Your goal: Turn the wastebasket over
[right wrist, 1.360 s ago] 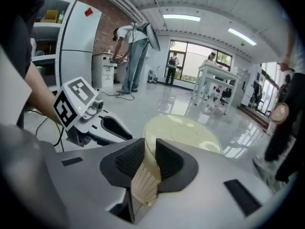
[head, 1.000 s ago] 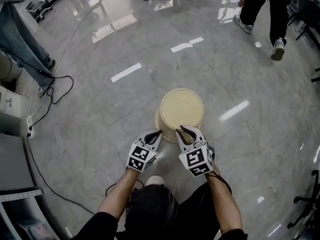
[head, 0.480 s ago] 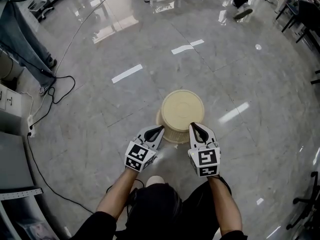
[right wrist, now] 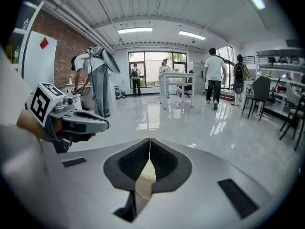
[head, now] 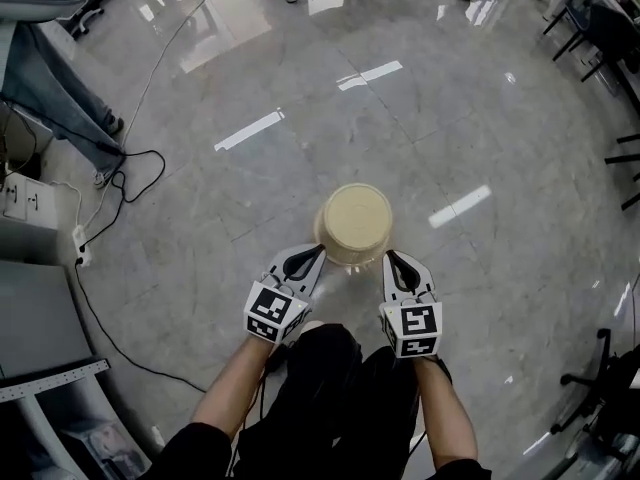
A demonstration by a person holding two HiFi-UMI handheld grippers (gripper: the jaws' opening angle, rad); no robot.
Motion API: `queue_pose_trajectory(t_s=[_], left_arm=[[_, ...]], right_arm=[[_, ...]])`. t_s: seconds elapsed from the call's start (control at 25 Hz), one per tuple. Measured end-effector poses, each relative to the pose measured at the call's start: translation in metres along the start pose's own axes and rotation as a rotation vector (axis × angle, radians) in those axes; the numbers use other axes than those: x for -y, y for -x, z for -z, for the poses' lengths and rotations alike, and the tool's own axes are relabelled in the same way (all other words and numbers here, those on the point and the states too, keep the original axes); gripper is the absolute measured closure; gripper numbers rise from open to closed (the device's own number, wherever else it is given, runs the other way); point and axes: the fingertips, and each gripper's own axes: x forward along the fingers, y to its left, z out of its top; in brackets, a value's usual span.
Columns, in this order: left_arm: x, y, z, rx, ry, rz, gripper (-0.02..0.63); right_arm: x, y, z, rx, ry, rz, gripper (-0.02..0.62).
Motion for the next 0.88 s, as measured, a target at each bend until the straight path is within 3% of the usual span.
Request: queue_pose_trajectory(t_s=[0.48, 0.64, 0.88], left_arm=[[0.099, 0.151, -0.258, -0.094, -0.074, 0.010, 0.598], [0.139, 0.202, -0.319, -0.104, -0.050, 0.007, 0.598], [0.204, 0.288, -0.364, -0.101, -0.009, -0.005, 0.598]], right_arm=[[-0.030, 0.231, -0.227, -0.062, -0.116, 0.130, 0.580], [-0.046, 0.302, -0.269, -0.065, -0.158, 0.148, 0.581], [-0.097, 0.401, -0.295, -0.047, -0.171, 0.127, 0.583]])
